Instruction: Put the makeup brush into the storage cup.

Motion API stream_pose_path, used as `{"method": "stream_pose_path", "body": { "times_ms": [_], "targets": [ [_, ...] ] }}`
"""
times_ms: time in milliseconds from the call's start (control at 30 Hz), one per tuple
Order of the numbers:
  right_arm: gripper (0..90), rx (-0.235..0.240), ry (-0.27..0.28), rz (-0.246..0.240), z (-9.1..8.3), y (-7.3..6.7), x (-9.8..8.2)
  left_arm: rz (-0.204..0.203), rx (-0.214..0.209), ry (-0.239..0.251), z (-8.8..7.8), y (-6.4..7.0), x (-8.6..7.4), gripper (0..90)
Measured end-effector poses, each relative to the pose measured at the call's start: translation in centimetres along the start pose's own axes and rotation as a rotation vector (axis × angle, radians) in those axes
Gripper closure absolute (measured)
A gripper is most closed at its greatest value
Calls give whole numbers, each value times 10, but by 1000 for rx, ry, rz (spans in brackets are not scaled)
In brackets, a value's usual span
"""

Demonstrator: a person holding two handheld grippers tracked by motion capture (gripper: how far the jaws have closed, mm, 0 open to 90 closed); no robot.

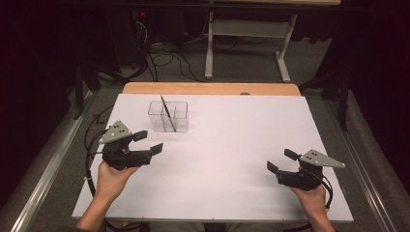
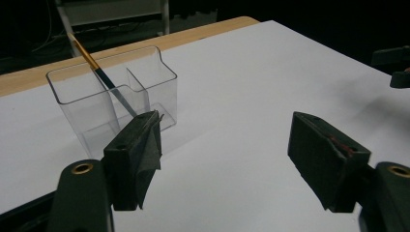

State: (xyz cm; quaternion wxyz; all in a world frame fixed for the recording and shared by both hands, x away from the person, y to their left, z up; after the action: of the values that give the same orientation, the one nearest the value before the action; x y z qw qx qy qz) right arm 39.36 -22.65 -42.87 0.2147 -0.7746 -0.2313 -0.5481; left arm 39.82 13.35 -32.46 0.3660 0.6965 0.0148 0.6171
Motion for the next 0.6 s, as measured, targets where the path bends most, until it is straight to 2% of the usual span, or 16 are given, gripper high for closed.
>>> {"method": "stream_pose_path", "body": {
  "times_ms": [600],
  "targets": [
    [175, -4, -2, -6, 0, 0, 0, -9, 6, -17, 0, -4, -16, 275]
  ]
}}
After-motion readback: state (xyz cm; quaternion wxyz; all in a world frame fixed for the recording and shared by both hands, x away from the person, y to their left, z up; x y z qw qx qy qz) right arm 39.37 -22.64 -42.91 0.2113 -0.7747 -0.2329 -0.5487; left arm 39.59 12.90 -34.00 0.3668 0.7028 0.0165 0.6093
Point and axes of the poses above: each handheld gripper's, and its own axes: z roughly forward along the jaws, x roughly out of its top, y roughly to its right, the point moved 9 cm from there along z, roughly forward along the jaws, and after that the axes turned 7 degrees about y, right-handed, at the moved point
